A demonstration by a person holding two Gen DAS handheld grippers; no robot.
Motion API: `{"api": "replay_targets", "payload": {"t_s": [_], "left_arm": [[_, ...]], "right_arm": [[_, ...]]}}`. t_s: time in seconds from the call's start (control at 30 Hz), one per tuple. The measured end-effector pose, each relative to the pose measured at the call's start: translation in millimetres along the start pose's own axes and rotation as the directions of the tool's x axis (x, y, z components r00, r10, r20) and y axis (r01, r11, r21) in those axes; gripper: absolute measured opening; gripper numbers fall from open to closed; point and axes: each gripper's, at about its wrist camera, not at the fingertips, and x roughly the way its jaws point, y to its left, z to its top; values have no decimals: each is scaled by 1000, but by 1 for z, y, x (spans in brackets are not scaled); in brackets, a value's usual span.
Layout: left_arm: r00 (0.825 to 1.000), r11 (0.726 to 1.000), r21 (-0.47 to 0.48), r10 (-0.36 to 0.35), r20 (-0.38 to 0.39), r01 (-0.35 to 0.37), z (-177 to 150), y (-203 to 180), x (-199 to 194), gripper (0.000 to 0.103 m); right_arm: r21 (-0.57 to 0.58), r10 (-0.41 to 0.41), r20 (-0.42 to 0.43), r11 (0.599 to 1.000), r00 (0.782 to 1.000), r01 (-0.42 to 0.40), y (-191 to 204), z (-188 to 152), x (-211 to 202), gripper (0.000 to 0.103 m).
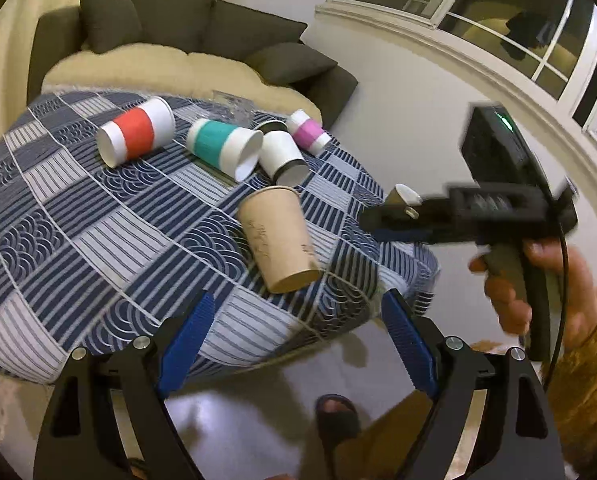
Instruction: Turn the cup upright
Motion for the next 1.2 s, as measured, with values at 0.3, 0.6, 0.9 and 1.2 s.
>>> {"api": "replay_targets", "payload": {"t_s": [0.3,0.6,0.9,1.2], "left_arm": [[991,991,-135,9,-136,-27,33,-8,35,84],[895,947,-130,226,-384,-295,73,-15,101,84],[826,911,-85,323,-461,-403,82,-10,144,82],[807,895,-130,312,-501,-426,80,1,163,59]], "right_arm": [[16,53,45,998,998,-54,-35,-66,-15,69],[-45,96,64,995,993,-93,-36,-82,-9,69],[-46,126,42,991,991,-124,-45,-81,-4,69],[-16,155,36,988,987,-155,-50,-74,1,69]]}}
